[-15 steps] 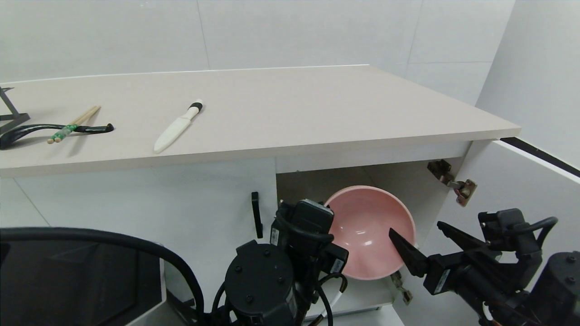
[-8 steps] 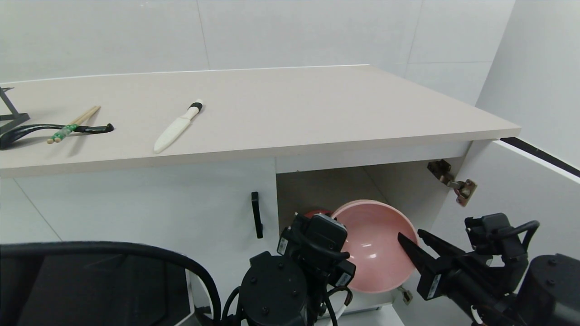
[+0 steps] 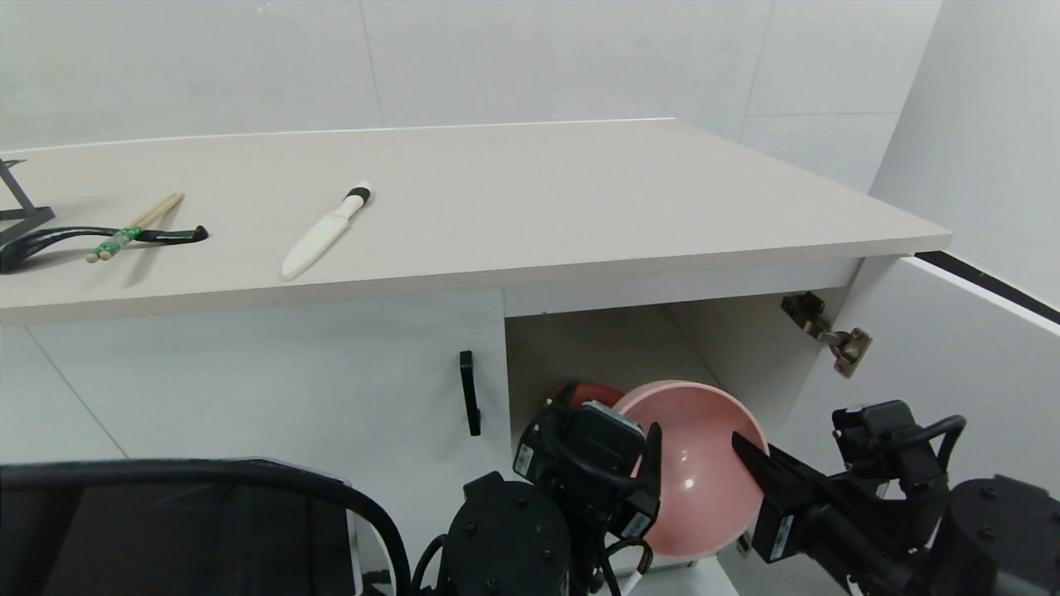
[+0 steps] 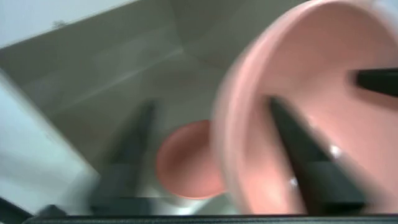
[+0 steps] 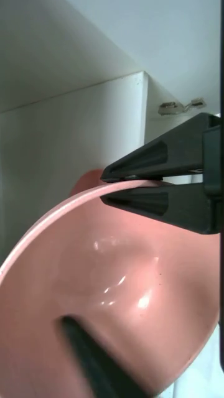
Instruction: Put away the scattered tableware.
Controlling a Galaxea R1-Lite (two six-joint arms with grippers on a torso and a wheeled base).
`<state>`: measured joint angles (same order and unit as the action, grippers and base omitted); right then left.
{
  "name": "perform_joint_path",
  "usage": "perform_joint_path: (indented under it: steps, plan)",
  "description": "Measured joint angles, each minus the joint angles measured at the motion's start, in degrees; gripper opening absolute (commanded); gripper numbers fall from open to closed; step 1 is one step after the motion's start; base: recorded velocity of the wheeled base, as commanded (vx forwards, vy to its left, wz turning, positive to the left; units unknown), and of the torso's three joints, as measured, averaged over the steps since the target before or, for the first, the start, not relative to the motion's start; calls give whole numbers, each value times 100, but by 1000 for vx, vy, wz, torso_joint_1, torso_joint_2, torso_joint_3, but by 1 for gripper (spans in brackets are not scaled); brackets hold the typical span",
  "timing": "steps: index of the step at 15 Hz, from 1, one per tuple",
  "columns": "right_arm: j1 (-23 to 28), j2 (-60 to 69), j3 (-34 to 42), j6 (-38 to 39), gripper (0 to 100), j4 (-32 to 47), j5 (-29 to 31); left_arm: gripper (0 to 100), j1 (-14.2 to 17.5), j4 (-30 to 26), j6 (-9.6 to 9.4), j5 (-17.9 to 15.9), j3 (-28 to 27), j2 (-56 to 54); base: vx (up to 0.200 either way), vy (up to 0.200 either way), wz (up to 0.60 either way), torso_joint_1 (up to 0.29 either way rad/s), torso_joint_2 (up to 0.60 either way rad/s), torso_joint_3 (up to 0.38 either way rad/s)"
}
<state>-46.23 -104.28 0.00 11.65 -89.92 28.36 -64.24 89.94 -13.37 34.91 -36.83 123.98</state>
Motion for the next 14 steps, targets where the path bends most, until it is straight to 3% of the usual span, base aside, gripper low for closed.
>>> perform_joint_path:
  steps: [4, 9, 14]
  plan:
    - [69, -226, 0, 134, 0, 0, 2, 100, -251, 0, 10, -2, 1, -33, 0, 0, 0, 0, 0, 0]
    - [273, -423, 0, 169, 0, 0, 5, 100, -210, 0, 35, -60, 249, -319, 0, 0, 0, 0, 0, 0]
    - [312, -460, 0, 290, 0, -2, 29, 100, 129, -4, -56, -1193, 1202, -816, 0, 0, 0, 0, 0, 0]
